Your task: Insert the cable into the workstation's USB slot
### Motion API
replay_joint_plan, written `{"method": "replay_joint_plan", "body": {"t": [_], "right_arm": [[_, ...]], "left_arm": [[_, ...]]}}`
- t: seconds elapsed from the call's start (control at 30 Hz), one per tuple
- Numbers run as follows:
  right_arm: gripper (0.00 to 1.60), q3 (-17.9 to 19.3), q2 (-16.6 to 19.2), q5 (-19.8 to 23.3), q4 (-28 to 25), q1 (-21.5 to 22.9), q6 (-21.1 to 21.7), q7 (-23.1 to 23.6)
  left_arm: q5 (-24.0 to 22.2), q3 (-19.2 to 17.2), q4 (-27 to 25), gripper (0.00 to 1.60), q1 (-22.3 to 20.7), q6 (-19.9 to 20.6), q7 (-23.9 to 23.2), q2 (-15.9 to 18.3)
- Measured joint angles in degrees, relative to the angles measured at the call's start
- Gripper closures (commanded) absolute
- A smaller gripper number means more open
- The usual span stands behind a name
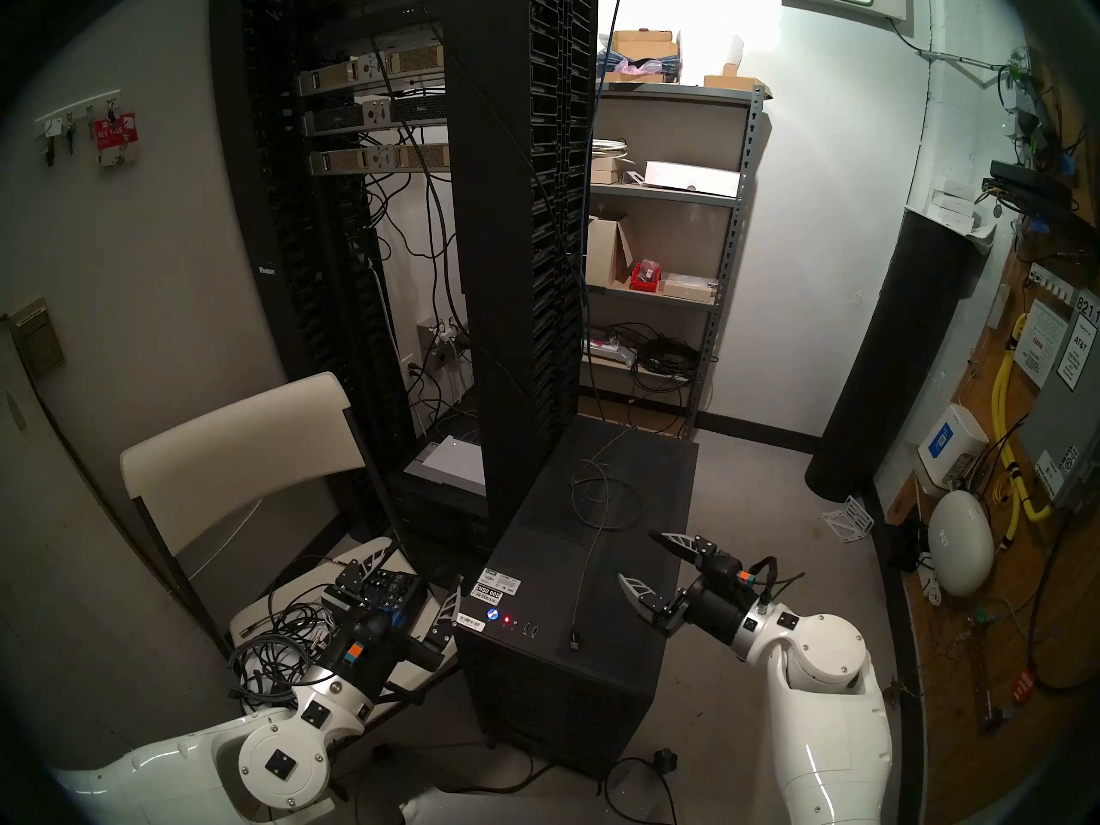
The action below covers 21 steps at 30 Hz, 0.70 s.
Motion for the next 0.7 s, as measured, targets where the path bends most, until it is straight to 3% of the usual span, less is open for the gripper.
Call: {"method": "replay_joint_plan", "body": {"t": [0.5, 0.7], "right_arm": [[0.00, 0.2, -0.3, -0.3, 0.0, 0.0, 0.0, 0.3], [0.00, 0.3, -0.4, -0.4, 0.1, 0.0, 0.0, 0.4]], "left_arm": [[0.2, 0.1, 0.2, 0.00, -0.1, 0.0, 0.1, 0.0], [2.8, 0.7, 0.7, 0.00, -1.5, 0.3, -0.6, -0.2]]}}
